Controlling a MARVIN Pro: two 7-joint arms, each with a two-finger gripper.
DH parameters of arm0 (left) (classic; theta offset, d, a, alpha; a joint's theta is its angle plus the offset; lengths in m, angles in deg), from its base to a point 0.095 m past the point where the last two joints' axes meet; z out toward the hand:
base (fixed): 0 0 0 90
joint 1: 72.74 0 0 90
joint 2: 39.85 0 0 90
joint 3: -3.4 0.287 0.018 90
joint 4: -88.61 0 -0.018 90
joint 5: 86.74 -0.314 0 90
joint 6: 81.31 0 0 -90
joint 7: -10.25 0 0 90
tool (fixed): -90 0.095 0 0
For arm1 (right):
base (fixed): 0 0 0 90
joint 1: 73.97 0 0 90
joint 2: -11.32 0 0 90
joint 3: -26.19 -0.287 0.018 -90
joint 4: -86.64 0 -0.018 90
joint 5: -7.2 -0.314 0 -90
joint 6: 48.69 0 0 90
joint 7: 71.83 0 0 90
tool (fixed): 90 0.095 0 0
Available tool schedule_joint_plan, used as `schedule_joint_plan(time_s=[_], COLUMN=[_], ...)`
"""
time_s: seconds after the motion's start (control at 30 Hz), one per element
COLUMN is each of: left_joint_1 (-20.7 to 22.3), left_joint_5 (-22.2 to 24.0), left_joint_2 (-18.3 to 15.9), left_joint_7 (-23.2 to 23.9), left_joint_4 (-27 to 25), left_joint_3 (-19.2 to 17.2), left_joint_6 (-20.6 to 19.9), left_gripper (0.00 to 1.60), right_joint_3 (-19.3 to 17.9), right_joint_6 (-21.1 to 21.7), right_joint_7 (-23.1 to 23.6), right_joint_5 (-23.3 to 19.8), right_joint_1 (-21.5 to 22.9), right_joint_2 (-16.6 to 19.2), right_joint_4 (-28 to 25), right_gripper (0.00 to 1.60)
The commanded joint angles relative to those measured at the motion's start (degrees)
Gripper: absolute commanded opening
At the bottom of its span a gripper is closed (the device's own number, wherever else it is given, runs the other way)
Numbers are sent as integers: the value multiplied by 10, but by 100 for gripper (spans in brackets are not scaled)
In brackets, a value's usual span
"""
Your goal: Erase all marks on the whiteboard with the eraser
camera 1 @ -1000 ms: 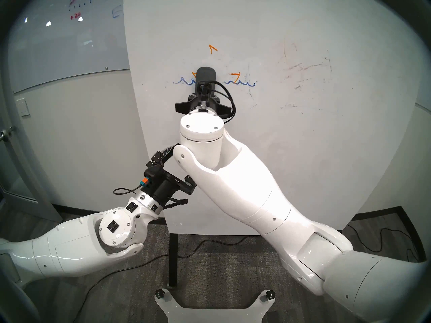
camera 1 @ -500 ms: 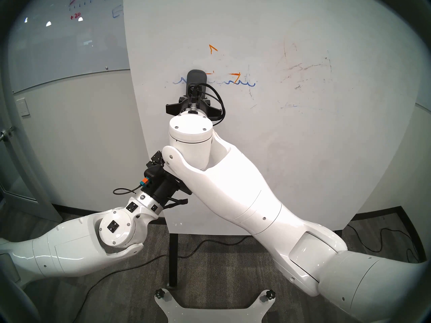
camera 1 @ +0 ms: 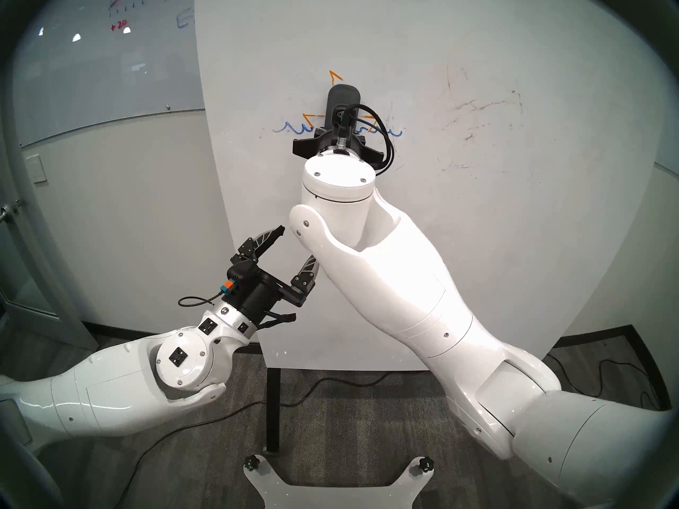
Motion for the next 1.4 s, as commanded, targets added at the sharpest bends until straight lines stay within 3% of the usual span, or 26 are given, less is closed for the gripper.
schedule_joint_plan(time_s=[0.0, 0.37, 1.03, 1.37], left_joint_1=[5, 5, 6, 6], left_joint_5=[0, 0, 0, 0], left_joint_2=[0, 0, 0, 0], left_joint_7=[0, 0, -1, -1], left_joint_4=[-5, -5, -5, -5], left_joint_3=[-6, -5, -5, -5], left_joint_6=[4, 4, 4, 5], left_gripper=[160, 160, 160, 160], right_joint_3=[31, 66, 40, 47], right_joint_6=[-7, -32, 2, 4], right_joint_7=[14, 8, 30, 37], right_joint_5=[-3, -4, 4, 2], right_joint_1=[-9, -25, 67, 55], right_joint_2=[-19, -51, -64, -74], right_joint_4=[12, 46, 77, 96], right_gripper=[0, 0, 0, 0])
